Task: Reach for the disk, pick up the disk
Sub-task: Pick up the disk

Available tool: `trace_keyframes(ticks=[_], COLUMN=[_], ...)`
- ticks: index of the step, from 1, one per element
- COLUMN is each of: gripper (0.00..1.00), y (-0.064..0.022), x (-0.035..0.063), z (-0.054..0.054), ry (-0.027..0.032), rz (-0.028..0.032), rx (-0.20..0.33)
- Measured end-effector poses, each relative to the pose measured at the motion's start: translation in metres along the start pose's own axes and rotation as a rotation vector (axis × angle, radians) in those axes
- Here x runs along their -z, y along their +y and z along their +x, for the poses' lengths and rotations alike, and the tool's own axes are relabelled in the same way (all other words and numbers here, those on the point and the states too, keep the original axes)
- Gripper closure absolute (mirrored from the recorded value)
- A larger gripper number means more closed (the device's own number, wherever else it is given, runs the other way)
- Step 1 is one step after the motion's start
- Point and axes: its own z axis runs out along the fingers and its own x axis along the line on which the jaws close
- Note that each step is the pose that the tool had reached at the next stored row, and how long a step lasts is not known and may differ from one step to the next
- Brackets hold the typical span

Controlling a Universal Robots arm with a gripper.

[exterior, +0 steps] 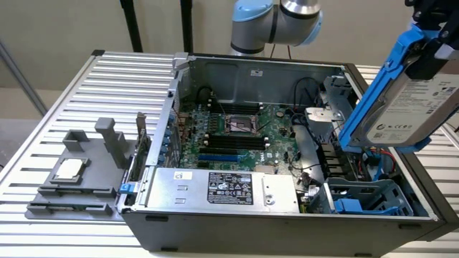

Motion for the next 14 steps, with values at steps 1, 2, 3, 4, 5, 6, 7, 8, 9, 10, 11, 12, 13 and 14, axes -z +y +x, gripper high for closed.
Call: trace_keyframes(ticks=[1,2,3,4,5,6,7,8,9,10,11,12,13,14], gripper=[0.67,0.67,0.67,0.67,0.67,0.67,0.67,0.67,0.67,0.67,0.67,0.67,0.67,0.67], y=[-0.0025,-0.0048,-0.0069,-0.0089,-0.0098,-0.01,-0.01,-0.01,-0.01,-0.0101,-0.0101,-0.0101,-0.0102,-0.0102], x=[-0.0002,-0.0005,-0.0009,-0.0011,-0.001,-0.0009,-0.001,-0.0009,-0.0009,-0.0009,-0.0009,-0.0009,-0.0009,-0.0009], z=[0.0023,0.0046,0.0066,0.0079,0.008,0.0079,0.0079,0.0079,0.008,0.008,0.008,0.008,0.008,0.008], ry=[0.0001,0.0,-0.0001,-0.0005,-0.0004,-0.0004,-0.0004,-0.0004,-0.0003,-0.0004,-0.0004,-0.0003,-0.0004,-0.0004], rz=[-0.0001,-0.0002,-0.0003,-0.0015,-0.0027,-0.0031,-0.0031,-0.0031,-0.0032,-0.0031,-0.0032,-0.0031,-0.0031,-0.0031], rx=[0.0,0.0,0.0,0.0,0.0,0.0,0.0,0.0,0.0,0.0,0.0,0.0,0.0,0.0])
